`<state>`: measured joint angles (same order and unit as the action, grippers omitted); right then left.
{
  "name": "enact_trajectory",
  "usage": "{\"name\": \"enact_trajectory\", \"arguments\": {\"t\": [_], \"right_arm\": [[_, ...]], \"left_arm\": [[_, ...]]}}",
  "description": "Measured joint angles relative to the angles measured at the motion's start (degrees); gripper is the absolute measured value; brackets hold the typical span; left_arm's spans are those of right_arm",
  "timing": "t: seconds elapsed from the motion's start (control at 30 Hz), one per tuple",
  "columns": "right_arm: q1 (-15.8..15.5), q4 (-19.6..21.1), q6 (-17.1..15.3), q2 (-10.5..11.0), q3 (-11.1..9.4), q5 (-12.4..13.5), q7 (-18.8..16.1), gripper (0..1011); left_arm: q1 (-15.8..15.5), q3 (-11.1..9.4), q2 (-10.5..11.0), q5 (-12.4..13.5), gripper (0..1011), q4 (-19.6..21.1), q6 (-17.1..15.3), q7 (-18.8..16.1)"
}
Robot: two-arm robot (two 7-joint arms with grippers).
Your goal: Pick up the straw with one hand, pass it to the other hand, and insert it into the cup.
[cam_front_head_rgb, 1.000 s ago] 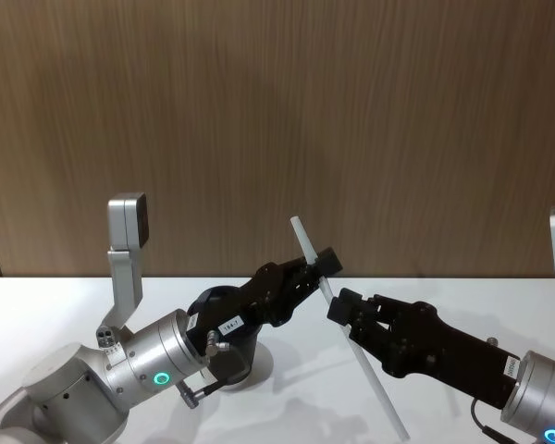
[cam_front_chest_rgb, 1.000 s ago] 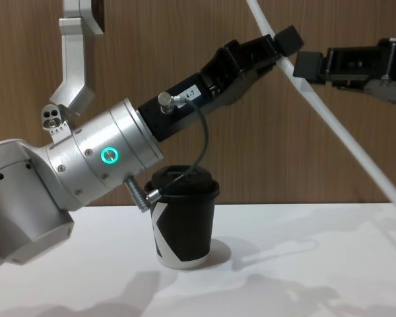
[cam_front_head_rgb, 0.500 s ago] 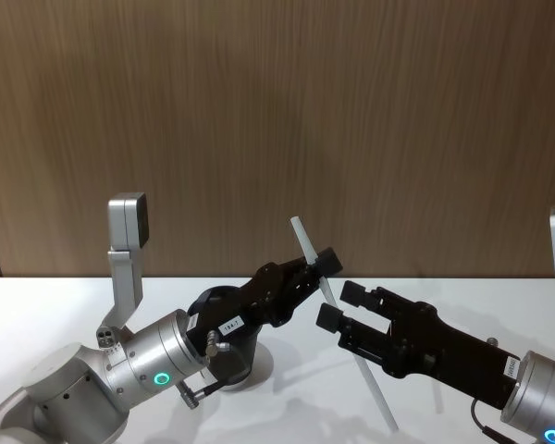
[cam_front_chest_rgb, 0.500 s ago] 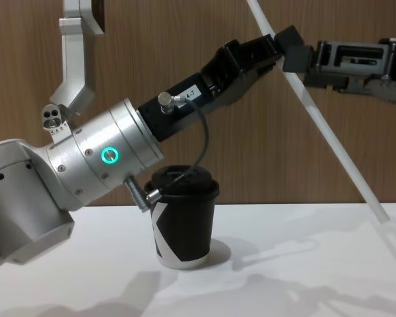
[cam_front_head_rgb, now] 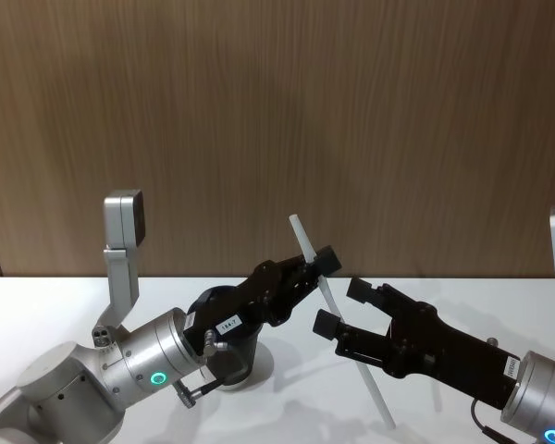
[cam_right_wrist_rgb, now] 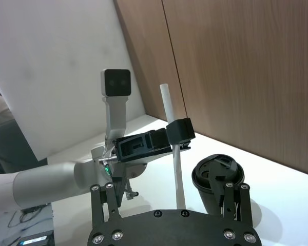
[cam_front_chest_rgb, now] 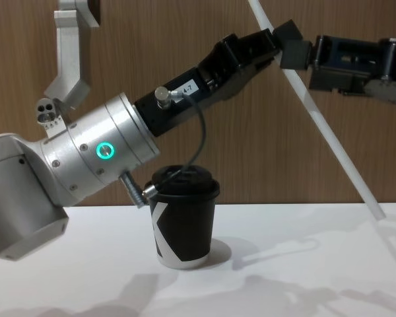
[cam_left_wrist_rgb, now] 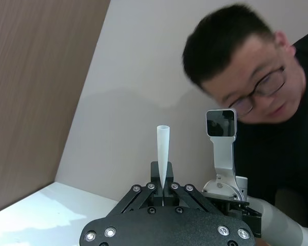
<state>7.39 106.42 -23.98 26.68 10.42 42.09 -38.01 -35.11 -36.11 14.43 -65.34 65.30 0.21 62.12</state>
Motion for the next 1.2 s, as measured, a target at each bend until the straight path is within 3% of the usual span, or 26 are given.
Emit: {"name": "enact_trajectory", "arguments": {"t": [0.8,1.2], "right_arm": [[0.0,0.0,0.0,0.0,0.0,0.0,0.0,1001],[0.0,0.0,0.0,0.0,0.0,0.0,0.0,1001]], "left_arm": [[3.28,0.95,5.65,0.9,5,8.94,1.57,-5.01],[3.92,1.64,8.56,4.07,5,13.37,2.94,-8.93]]}}
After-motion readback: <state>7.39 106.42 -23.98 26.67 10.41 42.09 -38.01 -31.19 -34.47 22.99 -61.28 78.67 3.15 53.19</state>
